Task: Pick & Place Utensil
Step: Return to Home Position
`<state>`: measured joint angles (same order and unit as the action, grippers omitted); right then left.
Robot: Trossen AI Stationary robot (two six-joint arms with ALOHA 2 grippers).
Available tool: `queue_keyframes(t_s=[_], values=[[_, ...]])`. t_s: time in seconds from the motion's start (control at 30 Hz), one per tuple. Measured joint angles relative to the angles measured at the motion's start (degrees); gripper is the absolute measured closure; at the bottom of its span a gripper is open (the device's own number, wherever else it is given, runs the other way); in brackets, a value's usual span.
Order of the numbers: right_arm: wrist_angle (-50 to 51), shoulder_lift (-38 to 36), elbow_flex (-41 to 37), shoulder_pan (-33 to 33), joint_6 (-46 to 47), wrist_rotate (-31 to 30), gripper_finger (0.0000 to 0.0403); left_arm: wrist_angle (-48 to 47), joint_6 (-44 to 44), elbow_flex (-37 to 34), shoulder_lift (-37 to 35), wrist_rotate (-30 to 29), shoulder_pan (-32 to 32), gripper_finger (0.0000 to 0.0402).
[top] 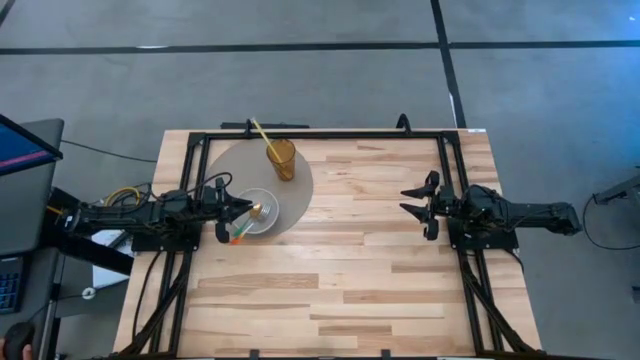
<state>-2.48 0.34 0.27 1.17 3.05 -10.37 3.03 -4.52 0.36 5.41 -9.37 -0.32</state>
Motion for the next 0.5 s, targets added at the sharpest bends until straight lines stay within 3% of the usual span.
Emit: queue_keyframes(t_s=[0.5], values=[[0.00, 0.00, -0.02, -0.01, 0.00, 0.02, 0.0234, 0.00, 0.01, 0.00, 0.00, 0.00, 0.00, 0.0341]])
